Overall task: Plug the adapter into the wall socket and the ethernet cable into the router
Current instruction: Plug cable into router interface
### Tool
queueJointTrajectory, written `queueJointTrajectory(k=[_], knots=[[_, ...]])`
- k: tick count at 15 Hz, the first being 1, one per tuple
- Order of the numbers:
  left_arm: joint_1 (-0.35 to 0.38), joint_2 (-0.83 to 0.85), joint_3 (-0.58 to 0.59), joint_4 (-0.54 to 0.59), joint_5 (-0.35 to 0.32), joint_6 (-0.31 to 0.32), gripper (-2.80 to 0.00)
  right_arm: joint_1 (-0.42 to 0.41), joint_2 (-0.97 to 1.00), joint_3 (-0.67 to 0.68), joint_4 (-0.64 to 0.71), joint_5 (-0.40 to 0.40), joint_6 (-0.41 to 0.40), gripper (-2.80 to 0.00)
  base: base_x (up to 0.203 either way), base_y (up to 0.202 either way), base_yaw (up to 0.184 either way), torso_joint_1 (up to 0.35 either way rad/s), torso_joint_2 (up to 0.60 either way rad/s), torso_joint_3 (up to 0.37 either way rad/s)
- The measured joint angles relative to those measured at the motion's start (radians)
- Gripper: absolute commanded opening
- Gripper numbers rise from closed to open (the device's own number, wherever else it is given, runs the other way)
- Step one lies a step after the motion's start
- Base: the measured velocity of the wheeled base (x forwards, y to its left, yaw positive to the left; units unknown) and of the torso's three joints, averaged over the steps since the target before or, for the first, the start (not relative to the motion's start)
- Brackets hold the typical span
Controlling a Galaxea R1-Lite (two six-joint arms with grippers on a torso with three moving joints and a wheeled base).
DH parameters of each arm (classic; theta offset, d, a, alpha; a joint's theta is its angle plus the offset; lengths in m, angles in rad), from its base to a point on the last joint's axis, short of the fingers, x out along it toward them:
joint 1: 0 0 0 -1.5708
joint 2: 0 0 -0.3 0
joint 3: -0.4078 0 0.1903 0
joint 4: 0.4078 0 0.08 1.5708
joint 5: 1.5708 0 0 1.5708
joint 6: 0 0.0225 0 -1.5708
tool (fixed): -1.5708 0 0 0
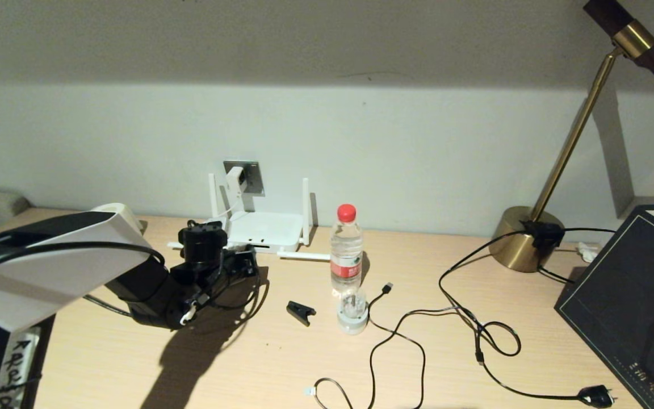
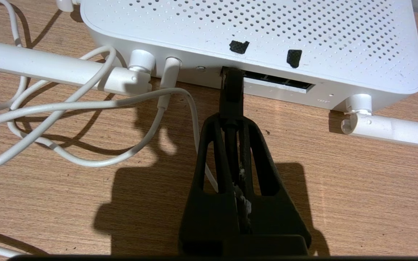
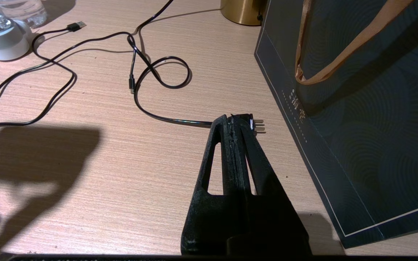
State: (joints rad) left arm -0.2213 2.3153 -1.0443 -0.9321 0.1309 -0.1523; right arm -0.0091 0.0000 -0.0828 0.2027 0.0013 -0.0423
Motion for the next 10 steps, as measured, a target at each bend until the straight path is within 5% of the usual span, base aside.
queueJointTrajectory(k=[10], knots=[[0.000, 0.010, -0.008, 0.000, 0.000, 0.008, -2.80, 0.000, 0.000, 0.000, 0.001, 0.000, 0.000, -2.80, 0.000, 0.000, 0.000, 0.000, 0.00, 0.000]])
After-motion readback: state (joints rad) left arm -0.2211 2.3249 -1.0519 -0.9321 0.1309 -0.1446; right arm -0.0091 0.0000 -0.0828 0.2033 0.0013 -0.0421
